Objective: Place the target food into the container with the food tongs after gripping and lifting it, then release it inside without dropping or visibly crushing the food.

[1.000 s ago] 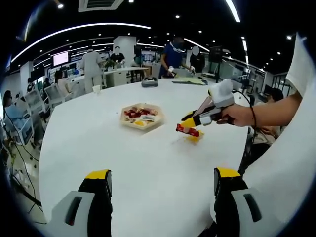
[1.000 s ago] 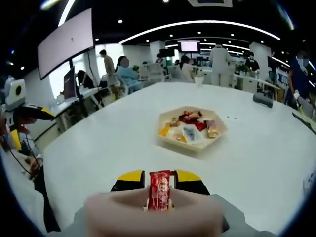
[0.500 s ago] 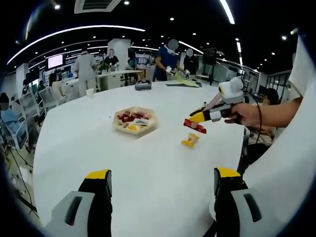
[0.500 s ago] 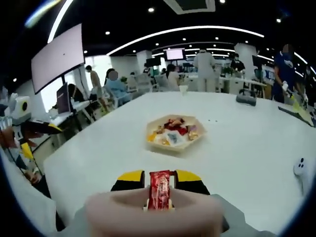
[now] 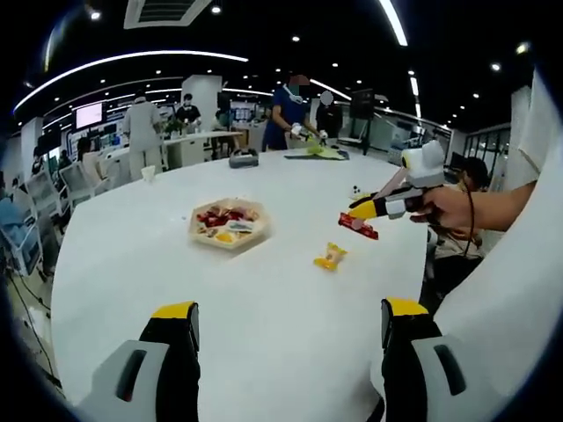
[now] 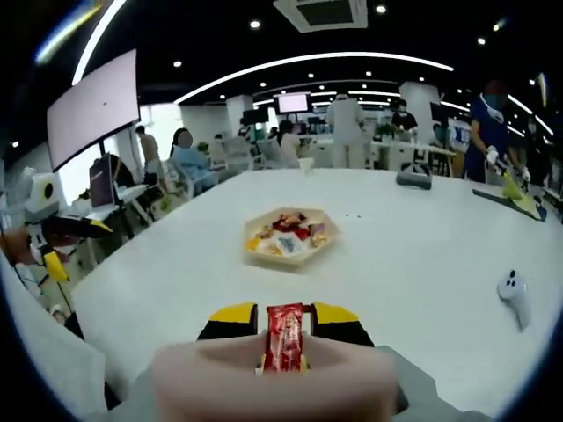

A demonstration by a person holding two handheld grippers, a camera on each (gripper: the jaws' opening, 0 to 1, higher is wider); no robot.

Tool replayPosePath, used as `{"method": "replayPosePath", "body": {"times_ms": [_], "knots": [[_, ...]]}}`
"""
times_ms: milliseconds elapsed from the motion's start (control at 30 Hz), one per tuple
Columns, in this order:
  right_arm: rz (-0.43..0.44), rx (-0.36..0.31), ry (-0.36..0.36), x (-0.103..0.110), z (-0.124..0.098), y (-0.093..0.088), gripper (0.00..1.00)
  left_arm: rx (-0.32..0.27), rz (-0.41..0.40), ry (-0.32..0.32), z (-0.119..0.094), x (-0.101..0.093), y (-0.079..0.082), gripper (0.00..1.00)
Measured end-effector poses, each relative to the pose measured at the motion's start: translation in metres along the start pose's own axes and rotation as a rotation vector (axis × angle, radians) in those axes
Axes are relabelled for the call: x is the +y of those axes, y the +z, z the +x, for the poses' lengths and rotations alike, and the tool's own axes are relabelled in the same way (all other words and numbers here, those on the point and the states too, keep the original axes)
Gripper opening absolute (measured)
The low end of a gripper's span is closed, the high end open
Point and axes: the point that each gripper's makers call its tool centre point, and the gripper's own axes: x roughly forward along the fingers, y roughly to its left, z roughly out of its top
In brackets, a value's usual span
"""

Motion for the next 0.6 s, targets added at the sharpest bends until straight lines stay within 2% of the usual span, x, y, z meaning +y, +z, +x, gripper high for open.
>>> {"method": "replayPosePath", "body": {"times_ms": [200,400,600], "knots": [[-0.009,0.000,-0.010,0.001,-0.004,0.003,0.22,0.024,0.014,-0.025,0.002,-0.005,-0.006,0.85],[-0.010,-0.010,-0.020,-0.003,-0.002,0.014,0.23,0.022,0.021,-0.030,0.003,-0.004,-0.002,0.85],[-0.036,-0.018,-0.005,-0.010,0.013,0.030,0.23,0.029,0.009,-0.013,0.001,-0.001,-0.004,0.85]]}}
